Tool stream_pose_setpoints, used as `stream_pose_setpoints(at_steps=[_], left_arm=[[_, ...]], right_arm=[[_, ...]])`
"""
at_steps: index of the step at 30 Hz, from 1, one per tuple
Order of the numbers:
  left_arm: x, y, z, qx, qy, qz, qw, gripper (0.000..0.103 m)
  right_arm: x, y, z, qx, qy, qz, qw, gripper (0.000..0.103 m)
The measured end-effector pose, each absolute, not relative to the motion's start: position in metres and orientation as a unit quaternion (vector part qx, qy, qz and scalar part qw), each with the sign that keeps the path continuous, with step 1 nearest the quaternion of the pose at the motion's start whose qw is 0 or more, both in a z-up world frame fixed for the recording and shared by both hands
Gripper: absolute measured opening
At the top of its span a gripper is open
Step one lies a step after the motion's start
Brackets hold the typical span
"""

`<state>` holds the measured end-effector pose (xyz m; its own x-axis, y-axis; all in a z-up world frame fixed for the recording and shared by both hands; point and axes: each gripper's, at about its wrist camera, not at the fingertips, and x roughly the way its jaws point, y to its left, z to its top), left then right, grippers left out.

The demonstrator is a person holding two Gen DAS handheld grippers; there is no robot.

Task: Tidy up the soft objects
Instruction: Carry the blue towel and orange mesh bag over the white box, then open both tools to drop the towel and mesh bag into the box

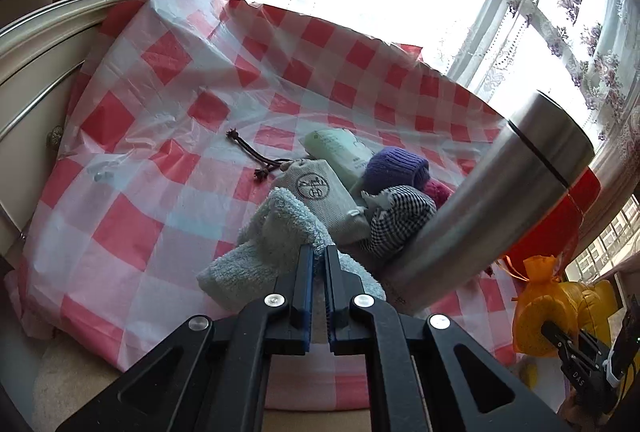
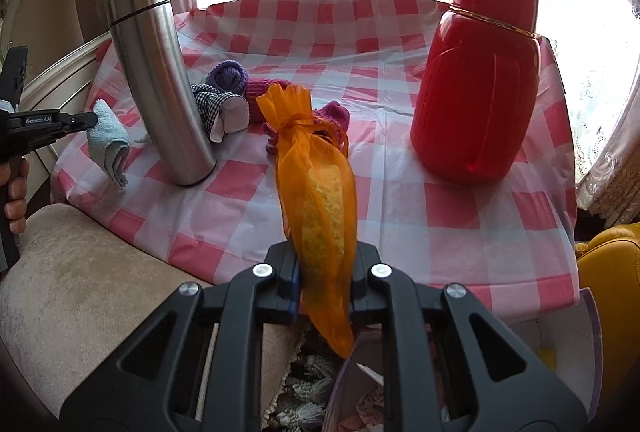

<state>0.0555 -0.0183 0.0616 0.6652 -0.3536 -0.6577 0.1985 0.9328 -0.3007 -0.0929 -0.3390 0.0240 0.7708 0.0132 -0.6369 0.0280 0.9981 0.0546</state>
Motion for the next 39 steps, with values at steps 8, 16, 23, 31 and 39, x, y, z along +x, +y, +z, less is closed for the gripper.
stream_pose_setpoints(at_steps=[8, 16, 23, 31, 39], left_arm=[[0.008, -0.045, 0.083, -0.08, 0.363, -0.2, 0.906, 0.005], [-0.032, -0.103, 0.104, -0.054, 0.35, -0.278, 0.893, 0.005], [-0.062, -0.163, 0.107, -0.037, 0.36, -0.351, 0.864, 0.005], [-0.104, -0.24, 0.103, -0.002, 0.38, -0.436, 0.816, 0.005], [-0.128, -0.3, 0.083, 0.033, 0.411, -0.481, 0.773, 0.006]], right_arm=[[-0.126, -0.368, 0.019, 0.045, 0.347, -0.045, 0.936, 0.019], [-0.166, -0.408, 0.014, 0.061, 0.352, -0.09, 0.93, 0.019], [-0.199, -0.448, 0.009, 0.08, 0.362, -0.14, 0.918, 0.019], [-0.231, -0.482, -0.003, 0.091, 0.384, -0.181, 0.901, 0.019], [-0.252, -0.503, -0.021, 0.095, 0.415, -0.211, 0.88, 0.019]])
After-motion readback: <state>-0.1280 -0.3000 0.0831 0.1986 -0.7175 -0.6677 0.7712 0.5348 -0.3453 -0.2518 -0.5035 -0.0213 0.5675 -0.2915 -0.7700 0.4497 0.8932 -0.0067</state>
